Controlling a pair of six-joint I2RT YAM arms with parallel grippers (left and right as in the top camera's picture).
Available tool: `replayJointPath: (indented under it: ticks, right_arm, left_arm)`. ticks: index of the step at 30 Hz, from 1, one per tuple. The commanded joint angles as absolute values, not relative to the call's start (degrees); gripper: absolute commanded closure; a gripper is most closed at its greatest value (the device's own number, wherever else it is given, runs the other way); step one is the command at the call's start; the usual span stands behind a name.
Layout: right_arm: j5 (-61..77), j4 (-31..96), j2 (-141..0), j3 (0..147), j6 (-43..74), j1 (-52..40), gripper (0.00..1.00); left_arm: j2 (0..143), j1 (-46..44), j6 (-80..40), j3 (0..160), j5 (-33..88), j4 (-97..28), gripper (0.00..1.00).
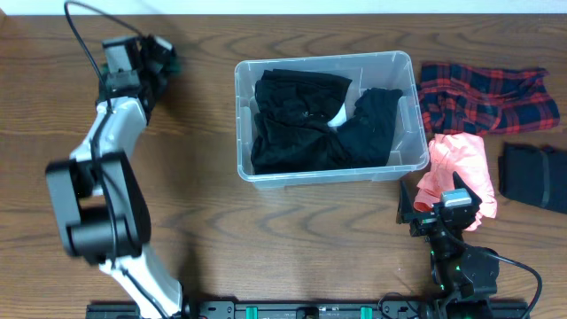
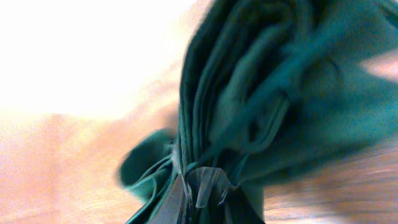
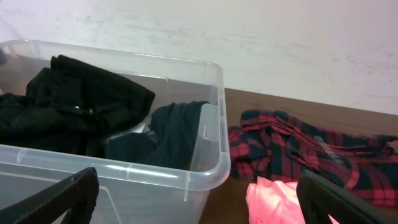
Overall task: Pack container
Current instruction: 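Reach the left gripper back to the remaining green cloth and grasp it, then carry the green cloth with the left gripper into the bin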
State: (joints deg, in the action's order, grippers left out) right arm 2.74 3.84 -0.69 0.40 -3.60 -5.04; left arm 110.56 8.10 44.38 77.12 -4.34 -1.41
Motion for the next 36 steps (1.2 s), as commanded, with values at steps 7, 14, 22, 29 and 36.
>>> replayJointPath:
  ticks: [7,14,22,29,36]
  right_arm:
    - [2.37,4.08,-0.43,0.32,-3.92,-4.51,0.01]
    - [2.37,4.08,-0.43,0.32,-3.92,-4.51,0.01]
    - [2.37,4.08,-0.43,0.32,-3.92,-4.51,0.01]
    - [2.37,4.08,-0.43,0.32,-3.92,-4.51,0.01]
    - [2.37,4.08,-0.43,0.32,-3.92,-4.51,0.01]
  left_arm:
    - [90.67,-7.14,42.54,77.38,-4.03,-13.78,0.94]
    - [85.45,-21.56,42.63,77.38,-3.88,-17.10,0.94]
    - [85.84,-28.86,42.57,77.14,-3.88,-18.11,0.94]
    - [87.85,-28.97,42.35,76.95,-3.62,-18.92,0.94]
    - [91.90,-28.95,42.37,76.95,-1.02,-19.20,0.94]
